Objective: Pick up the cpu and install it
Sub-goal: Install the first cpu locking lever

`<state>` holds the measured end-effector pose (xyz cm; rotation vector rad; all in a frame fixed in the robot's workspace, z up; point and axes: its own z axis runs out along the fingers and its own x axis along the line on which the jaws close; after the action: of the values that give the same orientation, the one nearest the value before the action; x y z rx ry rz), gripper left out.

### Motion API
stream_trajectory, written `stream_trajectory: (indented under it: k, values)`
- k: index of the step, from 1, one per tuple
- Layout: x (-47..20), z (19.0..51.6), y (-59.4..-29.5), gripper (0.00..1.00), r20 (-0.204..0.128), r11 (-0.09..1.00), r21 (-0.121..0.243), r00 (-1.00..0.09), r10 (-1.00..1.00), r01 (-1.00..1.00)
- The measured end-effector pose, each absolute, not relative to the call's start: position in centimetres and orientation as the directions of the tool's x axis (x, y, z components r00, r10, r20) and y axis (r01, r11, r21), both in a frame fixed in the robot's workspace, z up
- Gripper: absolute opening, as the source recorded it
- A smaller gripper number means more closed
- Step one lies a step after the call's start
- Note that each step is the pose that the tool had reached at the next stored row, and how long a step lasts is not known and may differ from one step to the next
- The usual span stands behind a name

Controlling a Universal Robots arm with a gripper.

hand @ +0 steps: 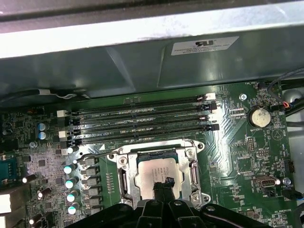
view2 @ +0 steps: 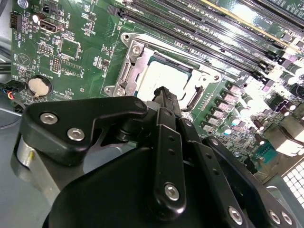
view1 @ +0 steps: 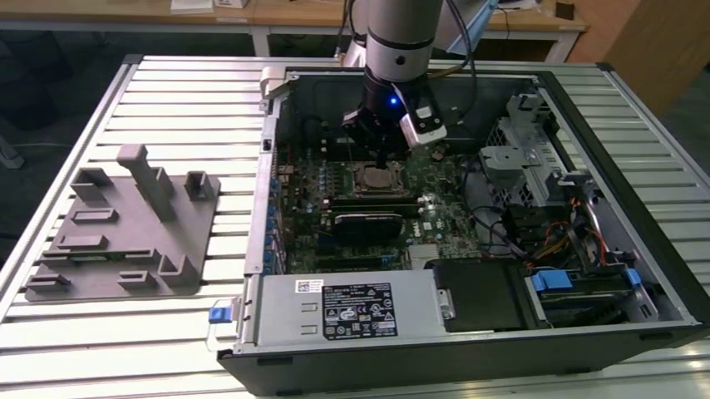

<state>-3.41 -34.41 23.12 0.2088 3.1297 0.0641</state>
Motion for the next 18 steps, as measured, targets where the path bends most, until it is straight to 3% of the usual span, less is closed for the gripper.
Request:
stream_trajectory:
  k: [18]
  values:
    - [-5.5, 23.1, -34.4, 0.11, -0.002, 0.99, 0.041, -0.991, 0.133, 0.133]
